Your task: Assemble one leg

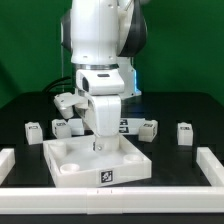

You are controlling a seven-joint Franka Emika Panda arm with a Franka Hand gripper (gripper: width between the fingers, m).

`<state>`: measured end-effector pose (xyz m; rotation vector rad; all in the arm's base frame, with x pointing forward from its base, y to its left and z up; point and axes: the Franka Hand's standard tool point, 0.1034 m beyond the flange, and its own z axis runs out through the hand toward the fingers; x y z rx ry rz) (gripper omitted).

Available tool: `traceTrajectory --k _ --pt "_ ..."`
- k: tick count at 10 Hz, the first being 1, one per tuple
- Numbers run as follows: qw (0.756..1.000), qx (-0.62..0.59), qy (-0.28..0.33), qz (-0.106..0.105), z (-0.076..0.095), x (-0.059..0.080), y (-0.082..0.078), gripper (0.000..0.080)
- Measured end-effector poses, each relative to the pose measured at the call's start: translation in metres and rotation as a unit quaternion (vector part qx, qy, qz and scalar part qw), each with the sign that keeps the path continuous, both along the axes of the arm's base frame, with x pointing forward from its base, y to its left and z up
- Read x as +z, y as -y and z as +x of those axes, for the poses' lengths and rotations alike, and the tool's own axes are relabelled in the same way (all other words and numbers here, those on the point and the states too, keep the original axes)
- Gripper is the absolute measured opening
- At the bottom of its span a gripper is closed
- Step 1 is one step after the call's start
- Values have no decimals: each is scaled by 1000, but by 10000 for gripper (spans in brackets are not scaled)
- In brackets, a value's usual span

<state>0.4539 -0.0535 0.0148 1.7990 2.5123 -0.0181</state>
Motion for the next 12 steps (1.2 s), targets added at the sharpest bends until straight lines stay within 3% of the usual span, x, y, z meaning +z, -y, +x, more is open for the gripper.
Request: traceTrajectory --k 2,3,4,5,12 --pt "1000 0 -1 0 -1 -1 0 397" --pt "1000 0 -1 0 -1 -1 0 397" --pt "1000 0 -1 0 -1 -1 0 213" --pt "1000 -1 -1 0 -1 -1 0 86" --pt "1000 -14 1 2 -2 -1 0 57"
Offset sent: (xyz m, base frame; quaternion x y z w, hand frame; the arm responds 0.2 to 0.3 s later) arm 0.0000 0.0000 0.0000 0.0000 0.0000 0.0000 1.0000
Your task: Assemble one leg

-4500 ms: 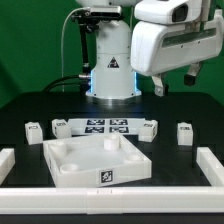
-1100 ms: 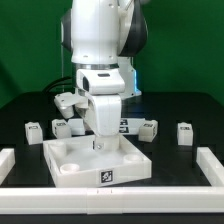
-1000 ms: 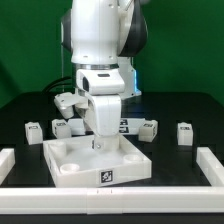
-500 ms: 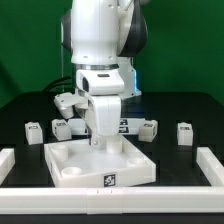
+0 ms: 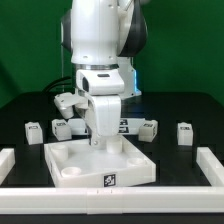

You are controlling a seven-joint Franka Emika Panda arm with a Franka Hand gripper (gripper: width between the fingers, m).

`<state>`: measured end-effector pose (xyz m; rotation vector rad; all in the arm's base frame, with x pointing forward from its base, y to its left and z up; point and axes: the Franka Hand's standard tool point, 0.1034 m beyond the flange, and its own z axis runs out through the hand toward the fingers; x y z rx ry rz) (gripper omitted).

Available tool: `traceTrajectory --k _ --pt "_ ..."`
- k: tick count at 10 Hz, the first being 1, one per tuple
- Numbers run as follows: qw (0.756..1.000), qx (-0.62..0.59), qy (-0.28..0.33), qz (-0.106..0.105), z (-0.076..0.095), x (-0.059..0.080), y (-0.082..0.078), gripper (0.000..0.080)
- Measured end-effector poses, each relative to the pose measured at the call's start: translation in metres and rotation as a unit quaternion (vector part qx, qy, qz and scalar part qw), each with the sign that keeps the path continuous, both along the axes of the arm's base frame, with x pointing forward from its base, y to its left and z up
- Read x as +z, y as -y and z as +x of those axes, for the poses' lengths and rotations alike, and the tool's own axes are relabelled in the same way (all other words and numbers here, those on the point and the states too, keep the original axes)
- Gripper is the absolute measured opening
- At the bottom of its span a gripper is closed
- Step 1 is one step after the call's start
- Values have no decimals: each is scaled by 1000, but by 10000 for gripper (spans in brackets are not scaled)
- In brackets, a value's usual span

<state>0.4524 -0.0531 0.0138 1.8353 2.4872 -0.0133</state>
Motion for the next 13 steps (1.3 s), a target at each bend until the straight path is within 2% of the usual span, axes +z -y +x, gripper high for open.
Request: traceTrajectory --k 2,5,9,10,11,13 --pt "997 -74 26 18 -5 1 -14 58" --pt "987 -144 56 47 -2 0 -47 58" --pt "986 -151 55 46 -1 1 -47 59" --pt "982 -173 58 50 1 5 -62 59" --pt "981 -178 54 54 -2 2 -82 59" --pt "983 -169 54 56 4 0 -105 59"
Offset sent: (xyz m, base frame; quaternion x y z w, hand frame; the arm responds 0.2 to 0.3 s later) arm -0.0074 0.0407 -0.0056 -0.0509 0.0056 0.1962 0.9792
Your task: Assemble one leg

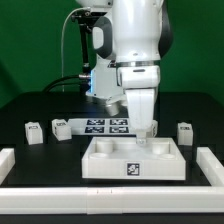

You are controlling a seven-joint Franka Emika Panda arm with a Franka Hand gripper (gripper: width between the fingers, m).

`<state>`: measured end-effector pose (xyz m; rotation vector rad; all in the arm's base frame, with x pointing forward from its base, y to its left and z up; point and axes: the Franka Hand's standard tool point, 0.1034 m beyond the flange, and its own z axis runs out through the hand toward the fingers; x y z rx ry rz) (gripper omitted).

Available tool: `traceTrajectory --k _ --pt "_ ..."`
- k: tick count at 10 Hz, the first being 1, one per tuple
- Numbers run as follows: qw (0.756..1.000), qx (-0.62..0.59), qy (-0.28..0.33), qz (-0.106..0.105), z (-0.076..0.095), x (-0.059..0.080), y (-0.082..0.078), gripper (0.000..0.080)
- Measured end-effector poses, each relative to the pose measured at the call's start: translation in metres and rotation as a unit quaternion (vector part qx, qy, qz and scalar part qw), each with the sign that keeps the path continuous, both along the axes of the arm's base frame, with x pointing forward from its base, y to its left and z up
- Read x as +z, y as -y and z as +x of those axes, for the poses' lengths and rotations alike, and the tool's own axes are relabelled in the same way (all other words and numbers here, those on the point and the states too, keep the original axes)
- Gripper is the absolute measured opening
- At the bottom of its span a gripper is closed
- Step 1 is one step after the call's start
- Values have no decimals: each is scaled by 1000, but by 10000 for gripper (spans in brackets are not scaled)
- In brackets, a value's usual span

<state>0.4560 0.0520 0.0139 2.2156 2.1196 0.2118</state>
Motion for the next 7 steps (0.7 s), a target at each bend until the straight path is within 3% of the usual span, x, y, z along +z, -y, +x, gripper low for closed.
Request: traceTrajectory --k 5,7 --pt "1000 27 1 -8 23 1 -28 59" --pt "999 34 1 -13 34 1 -29 59"
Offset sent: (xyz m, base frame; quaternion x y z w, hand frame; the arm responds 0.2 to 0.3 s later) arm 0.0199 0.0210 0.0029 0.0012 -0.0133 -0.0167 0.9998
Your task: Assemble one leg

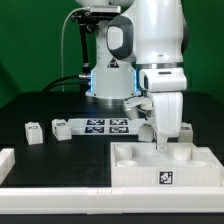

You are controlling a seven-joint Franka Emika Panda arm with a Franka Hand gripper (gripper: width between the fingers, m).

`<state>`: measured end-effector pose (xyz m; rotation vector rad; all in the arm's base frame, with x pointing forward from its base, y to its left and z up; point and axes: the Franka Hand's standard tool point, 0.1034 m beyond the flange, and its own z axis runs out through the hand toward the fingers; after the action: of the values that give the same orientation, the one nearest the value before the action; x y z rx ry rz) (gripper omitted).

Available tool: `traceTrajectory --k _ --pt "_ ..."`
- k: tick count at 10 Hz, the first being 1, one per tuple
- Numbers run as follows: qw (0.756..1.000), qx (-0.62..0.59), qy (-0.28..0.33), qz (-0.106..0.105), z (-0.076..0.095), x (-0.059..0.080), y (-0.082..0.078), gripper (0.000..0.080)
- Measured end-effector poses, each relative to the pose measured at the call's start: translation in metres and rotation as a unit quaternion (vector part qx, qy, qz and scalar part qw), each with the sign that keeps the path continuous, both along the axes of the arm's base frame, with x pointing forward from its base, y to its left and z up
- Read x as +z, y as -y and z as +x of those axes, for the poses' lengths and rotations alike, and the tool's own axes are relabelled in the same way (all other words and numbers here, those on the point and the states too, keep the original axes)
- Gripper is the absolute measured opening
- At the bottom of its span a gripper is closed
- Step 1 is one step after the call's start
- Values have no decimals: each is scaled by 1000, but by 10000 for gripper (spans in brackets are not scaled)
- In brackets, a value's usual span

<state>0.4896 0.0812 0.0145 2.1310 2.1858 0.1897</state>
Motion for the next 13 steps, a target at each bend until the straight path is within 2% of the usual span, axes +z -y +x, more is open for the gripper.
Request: traceTrajectory --k 2,3,4,5,6,7,13 --pt "1000 -1 0 0 -1 0 0 59" --pt "1000 -1 0 0 -1 -1 0 228" --pt "1000 -1 0 0 -1 -1 0 364" --pt "1000 -1 0 0 -1 -1 0 364" --pt "1000 -1 0 0 -1 -1 0 560" --pt "1000 -1 0 0 -1 -1 0 622" --pt "1000 -4 0 1 -2 0 0 649"
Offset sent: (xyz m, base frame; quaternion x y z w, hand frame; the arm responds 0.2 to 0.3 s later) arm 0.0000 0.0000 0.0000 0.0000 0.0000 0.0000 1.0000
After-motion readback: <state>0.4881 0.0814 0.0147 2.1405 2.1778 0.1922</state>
